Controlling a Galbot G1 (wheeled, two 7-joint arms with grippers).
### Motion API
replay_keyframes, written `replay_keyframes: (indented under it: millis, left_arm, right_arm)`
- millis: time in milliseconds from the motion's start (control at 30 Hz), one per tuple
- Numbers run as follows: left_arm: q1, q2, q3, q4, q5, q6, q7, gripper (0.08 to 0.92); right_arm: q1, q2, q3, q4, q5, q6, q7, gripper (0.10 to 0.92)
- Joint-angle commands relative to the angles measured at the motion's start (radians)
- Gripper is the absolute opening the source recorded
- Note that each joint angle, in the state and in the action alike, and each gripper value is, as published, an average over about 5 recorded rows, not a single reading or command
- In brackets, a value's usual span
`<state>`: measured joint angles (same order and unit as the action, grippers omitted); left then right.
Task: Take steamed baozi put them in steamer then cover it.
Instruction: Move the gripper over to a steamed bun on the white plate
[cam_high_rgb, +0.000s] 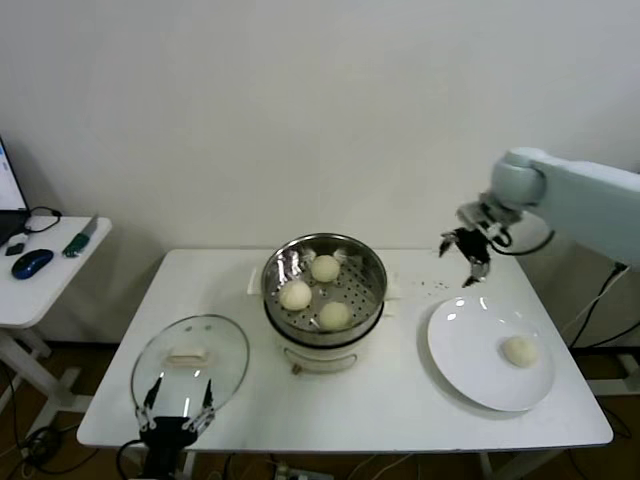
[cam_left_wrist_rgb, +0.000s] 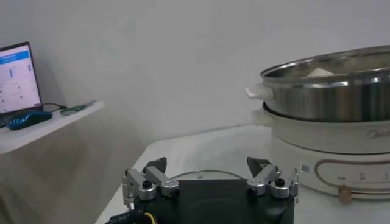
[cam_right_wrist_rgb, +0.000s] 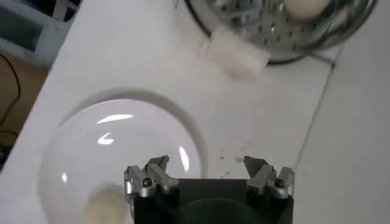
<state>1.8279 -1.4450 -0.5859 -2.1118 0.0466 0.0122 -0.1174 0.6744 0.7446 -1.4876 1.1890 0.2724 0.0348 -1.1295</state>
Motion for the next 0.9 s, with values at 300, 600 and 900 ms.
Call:
replay_keyframes:
  millis: [300,600,900]
  left_arm:
    - [-0.005,-0.003,0.008,0.01,0.027,0.01,0.007,0.823]
    - [-0.005,-0.009,0.012,0.016,0.039,0.009,0.008,0.823]
    - [-0.002,-0.01,0.008,0.023,0.042,0.004,0.008,0.823]
  right_arm:
    - [-0.591,-0.242,0.498,-0.117,-0.42,0.028,-0.045,0.823]
    - [-0.661,-0.181,0.576,-0.2,-0.469,0.022,-0.044,0.823]
    - [-0.67,-0.119,0.601,-0.258,-0.477,0.023,-0.028,0.823]
